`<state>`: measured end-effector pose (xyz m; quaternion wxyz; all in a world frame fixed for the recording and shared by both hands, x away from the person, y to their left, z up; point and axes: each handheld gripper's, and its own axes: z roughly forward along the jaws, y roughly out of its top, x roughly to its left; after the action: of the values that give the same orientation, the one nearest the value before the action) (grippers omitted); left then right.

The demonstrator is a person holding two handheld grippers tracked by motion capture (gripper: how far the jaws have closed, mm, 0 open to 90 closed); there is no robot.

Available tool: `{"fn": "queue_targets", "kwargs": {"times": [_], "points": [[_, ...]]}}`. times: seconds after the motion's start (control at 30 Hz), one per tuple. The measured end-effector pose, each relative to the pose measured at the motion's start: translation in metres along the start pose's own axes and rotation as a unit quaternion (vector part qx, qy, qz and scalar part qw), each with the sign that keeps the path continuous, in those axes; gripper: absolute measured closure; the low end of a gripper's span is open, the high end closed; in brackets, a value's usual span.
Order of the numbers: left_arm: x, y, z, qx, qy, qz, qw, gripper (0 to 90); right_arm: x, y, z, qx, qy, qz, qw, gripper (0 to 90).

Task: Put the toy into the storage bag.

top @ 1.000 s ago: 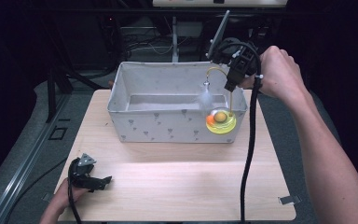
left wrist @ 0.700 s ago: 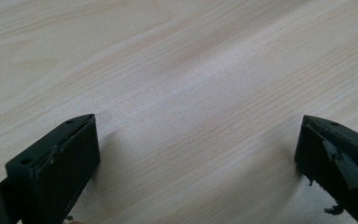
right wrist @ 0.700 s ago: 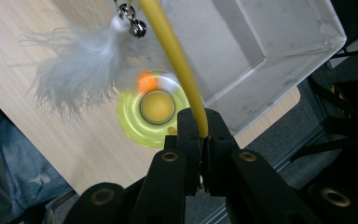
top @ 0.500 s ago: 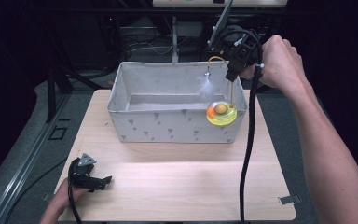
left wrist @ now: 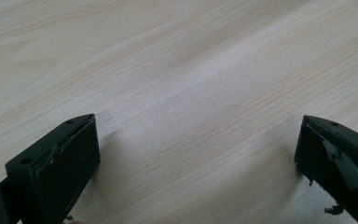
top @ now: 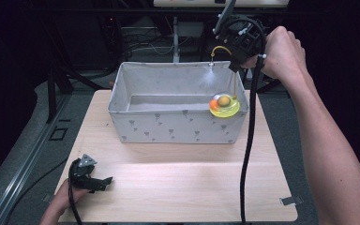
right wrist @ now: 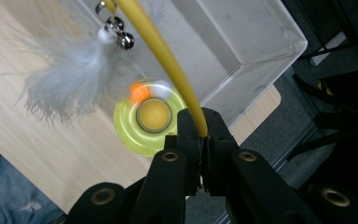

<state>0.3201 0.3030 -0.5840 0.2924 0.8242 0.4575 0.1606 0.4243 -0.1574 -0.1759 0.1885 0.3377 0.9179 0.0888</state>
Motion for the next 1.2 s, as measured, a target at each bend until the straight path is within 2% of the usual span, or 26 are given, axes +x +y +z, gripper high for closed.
{"fn": "queue_targets", "kwargs": {"times": [0.27, 0.53, 1.2], "points": [[0.000, 0.000, 0.000, 0.000, 0.000, 0.000, 1.0000, 0.0, -0.009, 0.003, 0.004, -0.002, -0.009, 0.017, 0.9998, 87.9], [0.000, 0.000, 0.000, -0.001, 0.000, 0.000, 1.0000, 0.0, -0.028, 0.005, 0.017, -0.007, -0.013, 0.044, 0.9989, 87.9], [0.000, 0.000, 0.000, -0.001, 0.000, 0.000, 1.0000, 0.0, -0.056, 0.008, 0.048, -0.024, -0.022, 0.086, 0.9958, 87.9]]}}
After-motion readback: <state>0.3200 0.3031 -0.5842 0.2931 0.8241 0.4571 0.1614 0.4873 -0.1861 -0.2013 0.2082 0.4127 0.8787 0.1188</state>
